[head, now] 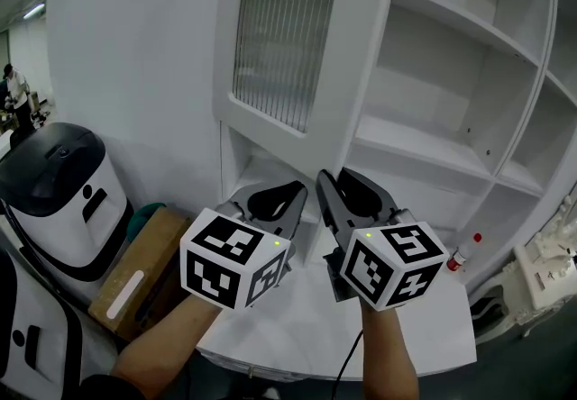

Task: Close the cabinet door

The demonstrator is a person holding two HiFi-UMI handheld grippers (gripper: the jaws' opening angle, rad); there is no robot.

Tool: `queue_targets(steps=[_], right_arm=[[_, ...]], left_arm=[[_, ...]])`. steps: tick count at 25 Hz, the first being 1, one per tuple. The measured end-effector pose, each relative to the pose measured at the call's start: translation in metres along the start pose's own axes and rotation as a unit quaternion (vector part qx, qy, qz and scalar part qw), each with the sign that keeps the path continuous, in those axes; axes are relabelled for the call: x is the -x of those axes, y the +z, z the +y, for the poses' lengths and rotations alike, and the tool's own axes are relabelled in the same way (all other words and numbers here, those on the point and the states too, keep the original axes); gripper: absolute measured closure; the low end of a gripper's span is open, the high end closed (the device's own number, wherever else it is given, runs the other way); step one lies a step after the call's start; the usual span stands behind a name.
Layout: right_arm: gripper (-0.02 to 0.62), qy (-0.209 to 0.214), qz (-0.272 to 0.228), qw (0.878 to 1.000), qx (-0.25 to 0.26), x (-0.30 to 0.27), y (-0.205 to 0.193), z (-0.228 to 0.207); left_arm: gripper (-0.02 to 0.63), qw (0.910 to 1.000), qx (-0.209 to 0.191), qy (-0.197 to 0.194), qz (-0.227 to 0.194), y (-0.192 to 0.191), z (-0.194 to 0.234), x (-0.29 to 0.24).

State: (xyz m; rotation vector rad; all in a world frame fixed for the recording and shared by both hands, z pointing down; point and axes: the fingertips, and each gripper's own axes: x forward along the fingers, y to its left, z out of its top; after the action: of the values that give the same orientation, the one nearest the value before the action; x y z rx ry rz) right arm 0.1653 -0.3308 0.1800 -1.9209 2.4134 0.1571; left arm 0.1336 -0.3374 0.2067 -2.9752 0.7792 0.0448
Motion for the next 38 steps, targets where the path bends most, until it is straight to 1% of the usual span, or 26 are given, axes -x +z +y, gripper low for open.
queue_targets(steps=[5,14,20,26,38], right_arm=[[0.505,0.008,-0.004,1.000,0.000,-0.005,0.000,-0.014],[0.499,0.020,-0.003,1.000,-0.005,-0.014,-0.002,-0.035],[0.495,0.012,-0.006,1.000,-0.003,-0.019,-0.003,-0.048],[0.492,0.019,-0.007,1.000,-0.006,-0.027,-0.005,-0.061],[0.485,0.008,-0.009,1.000,-0.002,-0.040,-0.008,-0.085]], left_arm=[[0.594,1.0000,0.000,0.002,0.000,0.001,0.000,-0.016],[0.594,0.9997,0.004,0.026,0.000,-0.001,0.008,-0.034],[0.594,0.9994,0.000,0.035,0.004,-0.004,0.010,-0.044],[0.594,0.9991,-0.004,0.041,0.005,-0.003,0.012,-0.058],[0.594,0.9988,-0.006,0.048,0.006,-0.008,0.018,-0.082]])
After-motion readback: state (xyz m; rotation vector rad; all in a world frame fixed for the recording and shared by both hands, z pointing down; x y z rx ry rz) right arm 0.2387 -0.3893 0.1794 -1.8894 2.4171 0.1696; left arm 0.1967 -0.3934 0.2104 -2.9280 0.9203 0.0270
